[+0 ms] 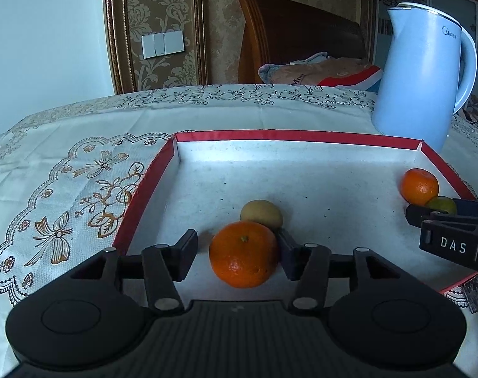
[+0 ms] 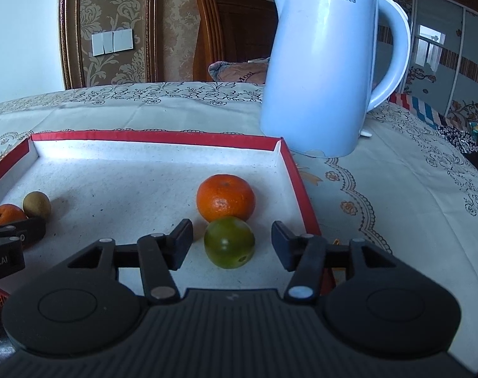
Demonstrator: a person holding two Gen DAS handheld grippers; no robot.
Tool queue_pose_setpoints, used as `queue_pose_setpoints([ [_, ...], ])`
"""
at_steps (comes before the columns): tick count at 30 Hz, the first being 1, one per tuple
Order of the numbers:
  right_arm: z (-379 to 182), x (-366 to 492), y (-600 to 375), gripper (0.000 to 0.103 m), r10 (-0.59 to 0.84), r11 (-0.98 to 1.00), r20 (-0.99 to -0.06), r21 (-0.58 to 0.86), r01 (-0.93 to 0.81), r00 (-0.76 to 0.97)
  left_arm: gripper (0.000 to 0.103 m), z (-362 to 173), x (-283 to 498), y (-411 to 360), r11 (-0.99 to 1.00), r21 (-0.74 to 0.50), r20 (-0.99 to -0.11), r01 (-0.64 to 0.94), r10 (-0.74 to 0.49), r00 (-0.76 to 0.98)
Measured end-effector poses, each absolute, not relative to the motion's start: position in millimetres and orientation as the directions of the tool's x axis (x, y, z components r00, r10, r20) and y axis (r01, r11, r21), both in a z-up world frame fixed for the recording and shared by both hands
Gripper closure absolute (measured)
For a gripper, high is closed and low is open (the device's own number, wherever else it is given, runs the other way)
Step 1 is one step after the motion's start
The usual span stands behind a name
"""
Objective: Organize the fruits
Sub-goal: 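Open the right gripper to release the green tomato while the left gripper releases the large orange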
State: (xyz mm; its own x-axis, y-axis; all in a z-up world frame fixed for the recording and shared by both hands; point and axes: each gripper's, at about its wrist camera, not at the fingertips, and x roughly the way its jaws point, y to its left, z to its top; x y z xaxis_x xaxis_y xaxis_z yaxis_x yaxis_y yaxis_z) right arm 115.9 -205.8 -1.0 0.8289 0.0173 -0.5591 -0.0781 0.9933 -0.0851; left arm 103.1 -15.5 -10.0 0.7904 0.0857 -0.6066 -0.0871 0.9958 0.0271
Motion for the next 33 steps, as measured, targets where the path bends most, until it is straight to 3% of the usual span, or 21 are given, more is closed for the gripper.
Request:
queue_pose_setpoints([
  [1,-1.3,115.5,-205.7,0.038,0.016,0.993,-0.558,-0.086,-0.077,0.830,0.050,-9.9,103.2,-15.9,0.996,0.030,-0.607,-0.088,0.088,0.790],
  [16,0.3,106.2,-206.6,0.013,0.020,0.993,-0.530,-0.090,-0.081,0.848,0.040,-8.6,101.5,-9.5,0.994,-0.004,-0.614,-0.105,0.081,0.785],
  [33,1.5,93.1,-210.3,0.009,0.044,0.993,-0.516,-0.070,-0.094,0.856,0.039,-6.3,91.4,-16.8,0.995,0.046,-0.574,-0.090,0.100,0.813],
])
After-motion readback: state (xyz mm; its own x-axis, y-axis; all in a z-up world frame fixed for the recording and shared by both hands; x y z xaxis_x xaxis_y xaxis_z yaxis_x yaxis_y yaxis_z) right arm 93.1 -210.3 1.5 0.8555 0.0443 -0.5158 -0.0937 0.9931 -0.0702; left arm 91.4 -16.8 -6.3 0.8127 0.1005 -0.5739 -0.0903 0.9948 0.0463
